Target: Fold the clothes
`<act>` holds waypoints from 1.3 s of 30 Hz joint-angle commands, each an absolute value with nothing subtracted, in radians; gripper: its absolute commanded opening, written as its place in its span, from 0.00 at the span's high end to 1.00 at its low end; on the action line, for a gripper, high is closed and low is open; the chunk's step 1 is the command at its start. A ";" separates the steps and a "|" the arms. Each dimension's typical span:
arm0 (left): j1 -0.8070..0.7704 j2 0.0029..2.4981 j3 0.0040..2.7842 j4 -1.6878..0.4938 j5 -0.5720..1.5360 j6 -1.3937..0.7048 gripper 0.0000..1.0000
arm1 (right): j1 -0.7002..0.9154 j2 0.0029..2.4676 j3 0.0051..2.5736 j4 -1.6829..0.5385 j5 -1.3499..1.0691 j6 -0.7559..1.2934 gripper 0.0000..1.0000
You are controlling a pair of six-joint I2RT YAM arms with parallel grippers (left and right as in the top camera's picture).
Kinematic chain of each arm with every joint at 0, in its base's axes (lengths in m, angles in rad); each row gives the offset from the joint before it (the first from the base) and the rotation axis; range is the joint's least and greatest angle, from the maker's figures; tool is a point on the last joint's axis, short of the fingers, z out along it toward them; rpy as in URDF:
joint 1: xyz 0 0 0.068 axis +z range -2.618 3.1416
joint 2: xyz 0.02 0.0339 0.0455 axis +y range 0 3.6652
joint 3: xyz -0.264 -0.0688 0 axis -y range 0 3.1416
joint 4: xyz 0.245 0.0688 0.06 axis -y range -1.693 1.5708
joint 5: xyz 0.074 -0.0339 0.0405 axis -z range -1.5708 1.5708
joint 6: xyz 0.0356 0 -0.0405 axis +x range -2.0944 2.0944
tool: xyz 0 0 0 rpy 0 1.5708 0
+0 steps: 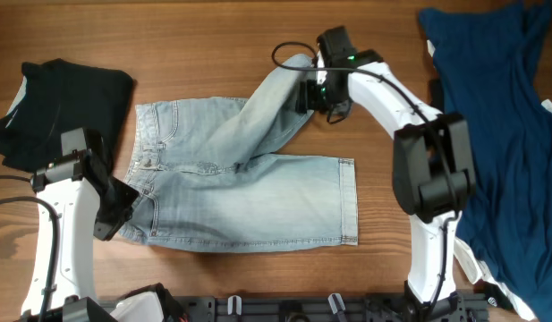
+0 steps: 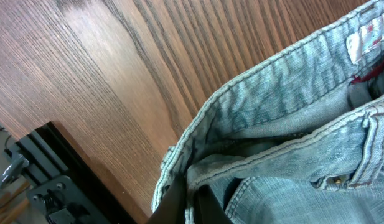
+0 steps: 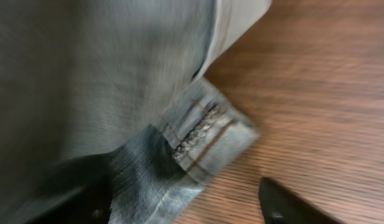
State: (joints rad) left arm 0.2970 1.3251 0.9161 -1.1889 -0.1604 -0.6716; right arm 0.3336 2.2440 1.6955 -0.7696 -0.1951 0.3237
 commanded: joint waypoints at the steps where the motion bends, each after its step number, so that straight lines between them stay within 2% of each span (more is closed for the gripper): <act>1: 0.305 1.320 0.931 -1.185 -0.188 -0.685 0.96 | 0.339 2.287 1.687 -0.763 -0.212 0.387 0.58; 3: 0.305 1.320 0.931 -1.182 -0.188 -0.685 0.96 | 0.339 2.294 1.687 -0.768 -0.195 0.394 0.96; 8: 0.305 1.320 0.931 -1.167 -0.180 -0.685 0.96 | 0.267 2.215 1.687 -0.876 0.037 0.501 0.96; 12: 0.305 1.320 0.931 -1.155 -0.165 -0.685 0.96 | 0.164 2.083 1.687 -1.013 0.052 0.523 0.95; 13: 0.305 1.320 0.931 -1.153 -0.165 -0.685 0.96 | 0.162 2.072 1.687 -1.055 0.052 0.522 0.89; 14: 0.305 1.320 0.931 -1.148 -0.165 -0.685 0.91 | 0.162 2.070 1.687 -1.088 0.052 0.519 0.78; 15: 0.305 1.320 0.931 -1.142 -0.165 -0.685 0.68 | 0.165 2.070 1.687 -1.112 0.052 0.519 0.70; 16: 0.305 1.320 0.931 -1.135 -0.166 -0.683 0.41 | 0.167 2.070 1.687 -1.136 0.052 0.519 0.68; 17: 0.305 1.320 0.932 -1.130 -0.165 -0.670 0.35 | 0.167 2.070 1.687 -1.156 0.052 0.519 0.68; 21: 0.305 1.320 0.932 -1.140 -0.165 -0.633 0.33 | 0.167 2.004 1.687 -1.265 -0.001 0.446 0.69; 24: 0.305 1.320 0.932 -1.156 -0.165 -0.633 0.32 | 0.167 1.930 1.687 -1.322 -0.033 0.466 0.69; 26: 0.305 1.320 0.931 -1.147 -0.126 -0.632 0.34 | 0.171 1.901 1.686 -1.301 -0.086 0.464 0.69; 27: 0.305 1.320 0.931 -1.105 -0.047 -0.593 0.45 | 0.187 1.897 1.686 -1.279 -0.142 0.423 0.69; 28: 0.305 1.320 0.931 -1.056 0.025 -0.538 0.50 | 0.204 1.900 1.684 -1.267 -0.187 0.375 0.70; 30: 0.279 1.320 0.931 -0.916 0.210 -0.432 0.71 | 0.269 1.900 1.652 -1.242 -0.265 0.273 0.79; 31: 0.255 1.320 0.931 -0.861 0.258 -0.389 0.80 | 0.301 1.900 1.635 -1.242 -0.262 0.258 0.79; 33: 0.190 1.330 0.931 -0.775 0.248 -0.353 0.91 | 0.371 1.900 1.579 -1.227 -0.261 0.261 0.78; 34: 0.144 1.348 0.931 -0.733 0.236 -0.344 0.95 | 0.403 1.900 1.539 -1.199 -0.267 0.266 0.79; 39: -0.011 1.530 0.931 -0.663 0.197 -0.347 0.95 | 0.486 1.906 1.347 -1.036 -0.384 0.261 0.75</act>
State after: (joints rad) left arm 0.0547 1.4120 0.9230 -0.6807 0.1925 -0.3798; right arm 0.4667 1.9034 1.4265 -1.0904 -0.2958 0.2844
